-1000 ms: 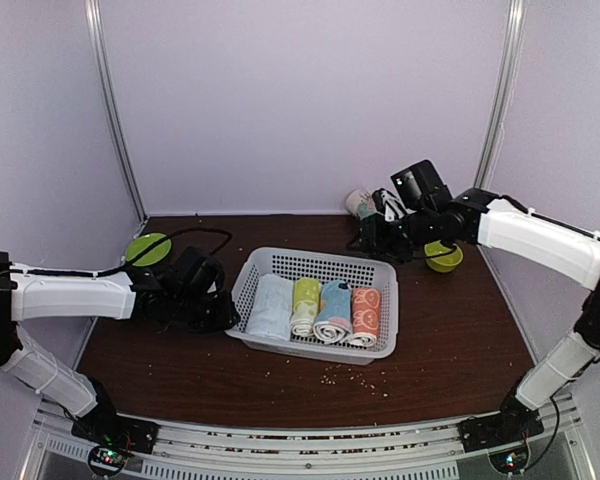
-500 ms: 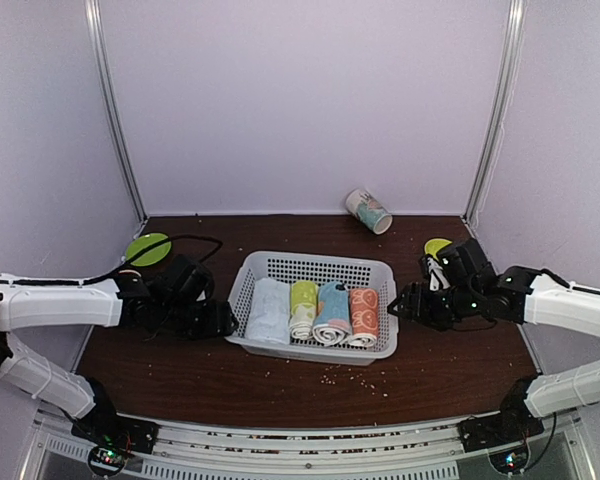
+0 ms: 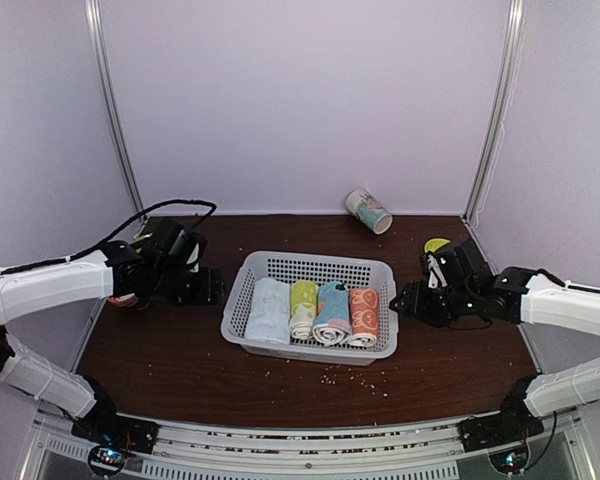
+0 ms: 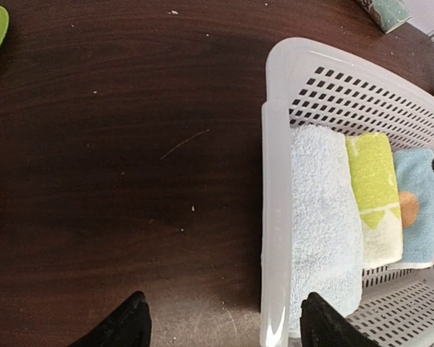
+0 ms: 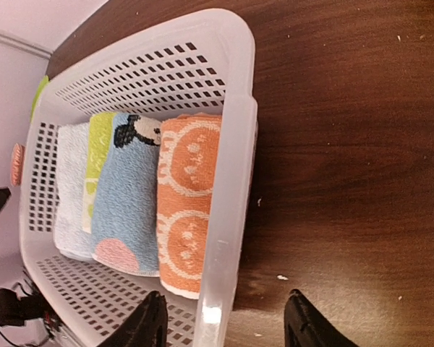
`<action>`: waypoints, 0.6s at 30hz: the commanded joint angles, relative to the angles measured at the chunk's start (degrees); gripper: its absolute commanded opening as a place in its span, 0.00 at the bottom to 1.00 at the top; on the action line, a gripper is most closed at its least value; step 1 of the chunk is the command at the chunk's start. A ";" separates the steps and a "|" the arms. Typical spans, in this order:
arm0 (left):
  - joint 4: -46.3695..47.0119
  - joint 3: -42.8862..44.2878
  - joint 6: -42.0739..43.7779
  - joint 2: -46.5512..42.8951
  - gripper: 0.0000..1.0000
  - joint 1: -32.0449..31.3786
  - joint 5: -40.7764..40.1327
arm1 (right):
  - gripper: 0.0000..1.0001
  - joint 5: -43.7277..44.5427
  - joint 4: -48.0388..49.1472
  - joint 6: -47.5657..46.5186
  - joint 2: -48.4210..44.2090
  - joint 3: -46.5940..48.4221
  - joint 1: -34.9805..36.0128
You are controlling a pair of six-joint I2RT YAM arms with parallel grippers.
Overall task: Roll the towels
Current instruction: Adjust the bin at the center of the board.
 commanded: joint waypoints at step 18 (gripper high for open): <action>11.64 3.29 5.96 12.30 0.05 4.32 18.09 | 0.09 2.74 -8.60 -12.67 15.59 16.02 -1.32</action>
